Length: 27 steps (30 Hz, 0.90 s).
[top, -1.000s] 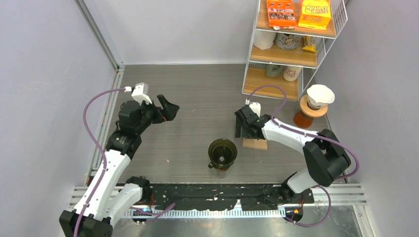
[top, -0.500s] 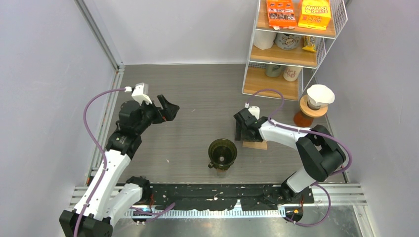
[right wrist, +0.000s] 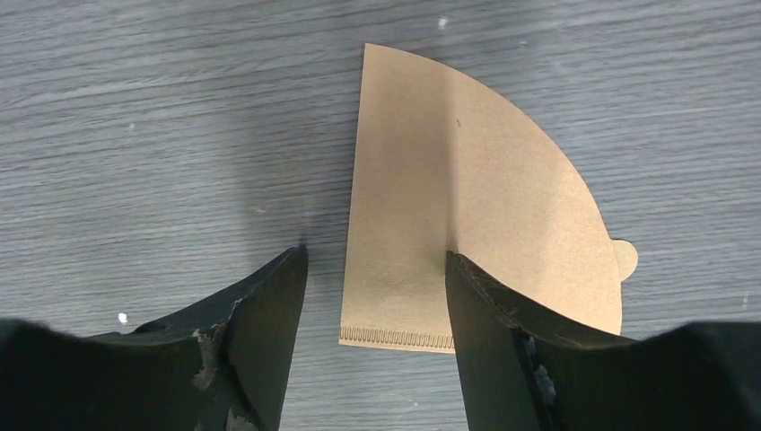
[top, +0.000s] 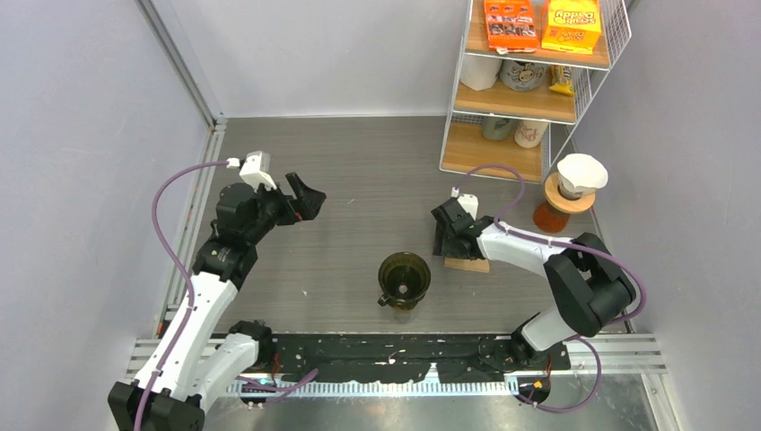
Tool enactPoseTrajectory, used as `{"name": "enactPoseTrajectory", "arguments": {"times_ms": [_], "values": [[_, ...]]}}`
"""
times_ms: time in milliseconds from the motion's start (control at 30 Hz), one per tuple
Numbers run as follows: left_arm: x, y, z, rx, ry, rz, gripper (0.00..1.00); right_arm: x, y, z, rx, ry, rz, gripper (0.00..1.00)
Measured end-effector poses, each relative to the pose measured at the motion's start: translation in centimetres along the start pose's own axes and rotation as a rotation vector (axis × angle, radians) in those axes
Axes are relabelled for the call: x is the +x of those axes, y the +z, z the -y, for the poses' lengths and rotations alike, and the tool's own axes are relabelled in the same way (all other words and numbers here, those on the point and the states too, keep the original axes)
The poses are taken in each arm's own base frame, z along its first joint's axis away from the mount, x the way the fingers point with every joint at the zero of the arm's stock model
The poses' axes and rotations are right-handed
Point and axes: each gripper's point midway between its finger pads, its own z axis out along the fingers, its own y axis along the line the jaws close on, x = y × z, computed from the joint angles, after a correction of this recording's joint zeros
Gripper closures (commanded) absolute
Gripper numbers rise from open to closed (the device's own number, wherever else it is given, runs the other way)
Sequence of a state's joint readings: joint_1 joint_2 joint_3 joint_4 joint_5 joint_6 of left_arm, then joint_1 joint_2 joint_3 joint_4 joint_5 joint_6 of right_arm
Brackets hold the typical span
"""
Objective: Place the coffee filter in the dripper
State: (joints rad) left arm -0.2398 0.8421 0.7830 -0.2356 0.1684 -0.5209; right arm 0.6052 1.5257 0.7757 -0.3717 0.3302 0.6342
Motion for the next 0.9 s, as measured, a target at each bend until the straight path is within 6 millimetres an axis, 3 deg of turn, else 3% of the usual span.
{"name": "enactPoseTrajectory", "arguments": {"times_ms": [133, 300, 533, 667, 900], "values": [[0.0, 0.0, 0.0, 0.000, -0.003, 0.000, 0.01, 0.0, -0.1, 1.1, 0.012, 0.025, 0.004, 0.41], [0.0, 0.0, 0.0, 0.000, -0.004, -0.001, 0.01, 0.2, -0.1, 1.6, 0.016, 0.037, 0.006, 0.53], [0.1, 0.0, 0.0, -0.001, -0.004, -0.002, 0.01, 0.4, -0.2, 1.7, 0.009, 0.049, 0.007, 0.63], [0.1, -0.1, 0.0, 0.000, -0.004, -0.001, 0.01, 0.3, -0.2, 1.6, 0.006, 0.056, 0.007, 0.75], [0.1, -0.1, 0.0, 0.002, -0.005, 0.001, 0.01, 0.7, -0.8, 1.3, -0.039, 0.055, 0.005, 0.84]]}}
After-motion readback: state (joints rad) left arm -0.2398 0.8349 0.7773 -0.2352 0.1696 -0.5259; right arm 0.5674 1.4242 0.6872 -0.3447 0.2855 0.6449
